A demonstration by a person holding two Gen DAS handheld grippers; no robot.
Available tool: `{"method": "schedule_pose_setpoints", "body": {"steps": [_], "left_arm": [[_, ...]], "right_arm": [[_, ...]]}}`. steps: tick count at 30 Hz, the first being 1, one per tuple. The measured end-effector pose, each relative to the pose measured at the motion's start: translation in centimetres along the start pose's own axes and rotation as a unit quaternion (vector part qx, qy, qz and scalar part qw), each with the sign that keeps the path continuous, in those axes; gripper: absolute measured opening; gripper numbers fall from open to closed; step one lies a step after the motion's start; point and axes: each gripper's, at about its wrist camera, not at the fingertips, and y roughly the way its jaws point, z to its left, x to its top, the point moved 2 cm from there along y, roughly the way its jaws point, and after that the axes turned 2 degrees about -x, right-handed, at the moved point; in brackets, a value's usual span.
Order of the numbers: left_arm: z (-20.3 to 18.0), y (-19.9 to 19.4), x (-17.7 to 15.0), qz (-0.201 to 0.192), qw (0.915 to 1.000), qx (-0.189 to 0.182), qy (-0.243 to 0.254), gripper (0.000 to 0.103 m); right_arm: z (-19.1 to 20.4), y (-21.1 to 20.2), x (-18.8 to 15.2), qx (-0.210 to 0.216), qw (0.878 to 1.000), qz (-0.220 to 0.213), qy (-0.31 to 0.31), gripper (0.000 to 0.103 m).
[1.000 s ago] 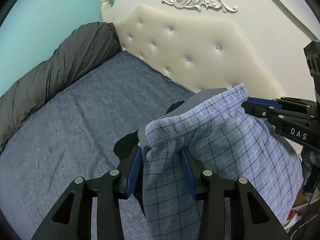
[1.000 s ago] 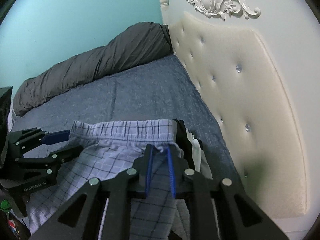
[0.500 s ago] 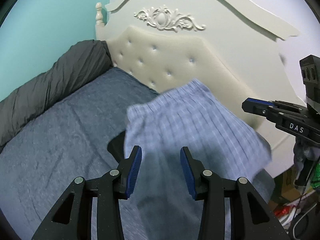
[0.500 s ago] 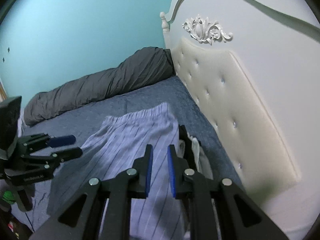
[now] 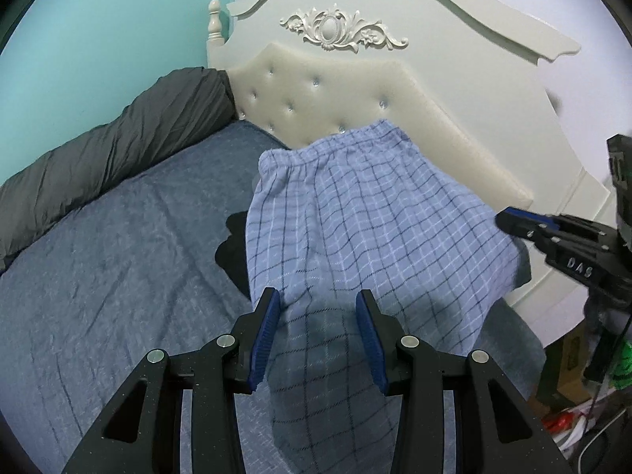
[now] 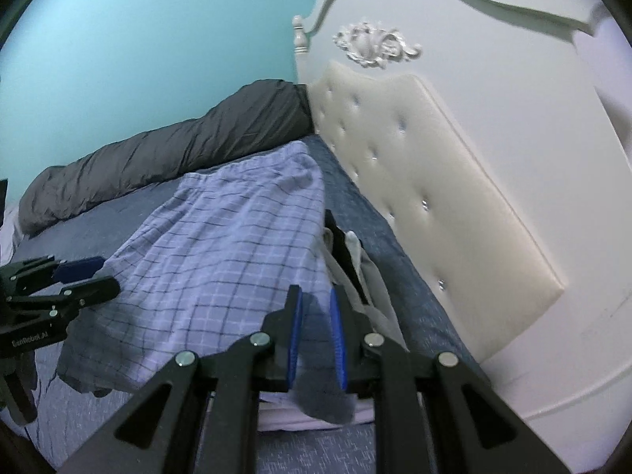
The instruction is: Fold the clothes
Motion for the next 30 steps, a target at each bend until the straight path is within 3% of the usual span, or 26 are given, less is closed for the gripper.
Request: {"method": "schedule_pose_setpoints", "body": {"steps": [4, 13, 30], "left_arm": [[-0.1, -0.4, -0.3, 0.001, 0.9999, 0.014, 0.004, 0.044], [-0.5, -5.1, -0.6, -0.024, 0.9997, 0.003, -0.011, 0.045], [-1.5, -17.9, -3.2, -0.089, 0.9959, 0.019, -0.004, 0.069]], "right_arm": [[-0.7, -1.3, -0.5, -0.006, 1.0, -0.003, 0.016, 0.014], [-0.7, -6.4, -0.9, 0.004, 0.998, -0.039, 0.042, 0.014], [3.9, -17.2, -3.6, 0.007, 0.996, -0.077, 0.053, 0.015]]}}
